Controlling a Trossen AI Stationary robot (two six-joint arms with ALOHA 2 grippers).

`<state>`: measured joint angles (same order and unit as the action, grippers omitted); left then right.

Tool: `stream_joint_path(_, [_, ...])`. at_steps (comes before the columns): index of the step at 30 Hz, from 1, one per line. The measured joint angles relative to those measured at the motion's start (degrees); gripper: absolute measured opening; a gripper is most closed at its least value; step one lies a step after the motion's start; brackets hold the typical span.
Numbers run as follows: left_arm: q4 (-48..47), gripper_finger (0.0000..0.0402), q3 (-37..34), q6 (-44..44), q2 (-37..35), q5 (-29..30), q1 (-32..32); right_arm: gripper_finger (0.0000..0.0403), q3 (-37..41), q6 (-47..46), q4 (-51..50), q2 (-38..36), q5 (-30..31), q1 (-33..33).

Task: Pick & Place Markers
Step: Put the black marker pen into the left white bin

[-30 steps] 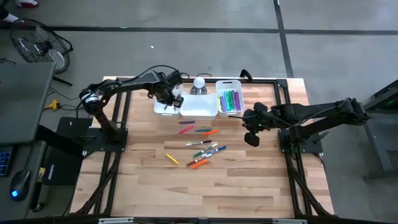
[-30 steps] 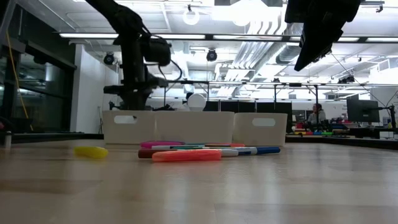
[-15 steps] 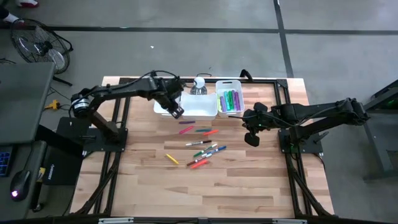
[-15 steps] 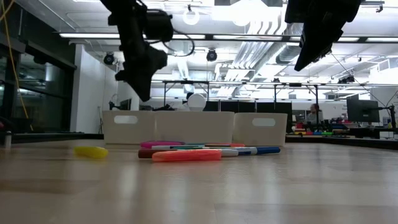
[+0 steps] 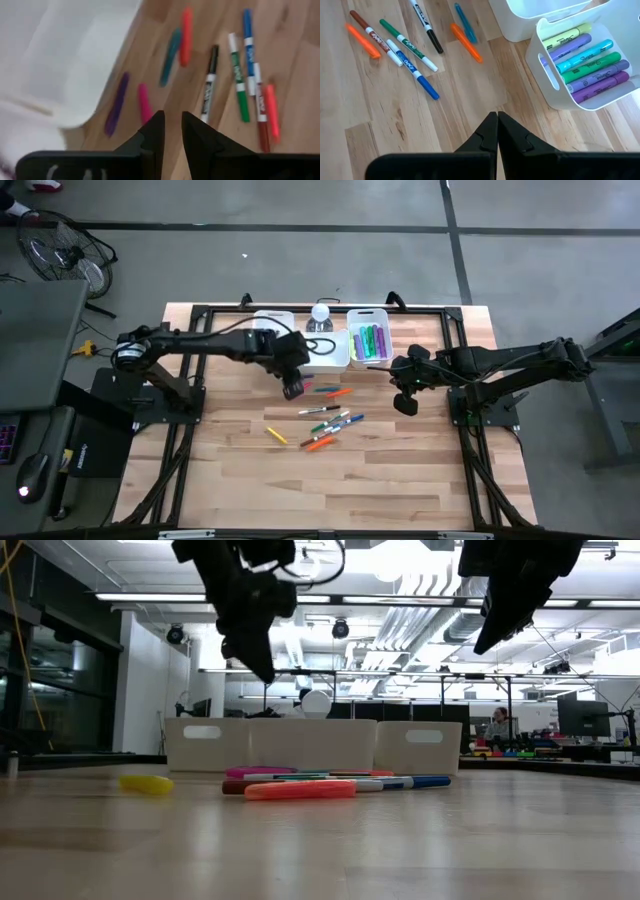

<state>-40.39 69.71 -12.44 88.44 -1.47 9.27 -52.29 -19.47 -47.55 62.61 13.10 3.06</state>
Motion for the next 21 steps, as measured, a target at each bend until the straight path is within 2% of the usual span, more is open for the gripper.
stream_joint_path(3, [1.78,0.0065,0.00,0.25,0.00,0.83,-1.64,0.0000,0.00,0.01,-0.21,0.00,0.00,-0.01])
stream_joint_path(6, [1.92,0.0086,0.00,0.25,0.15,0.50,-2.75,0.0000,0.00,0.01,-0.75,0.00,0.00,-0.01])
stream_joint_path(11, [3.74,0.0159,-0.20,0.76,2.61,0.46,-5.32,0.0000,0.00,-0.01,-2.41,0.00,0.00,-0.01])
stream_joint_path(15, [5.24,0.0205,-0.08,4.45,4.51,1.53,-8.09,0.0000,1.62,-0.73,-3.33,-0.32,0.00,0.01])
stream_joint_path(21, [6.81,0.0215,-0.01,4.18,8.34,4.47,-11.25,0.0000,8.19,-4.64,-0.47,-2.66,-3.30,0.01])
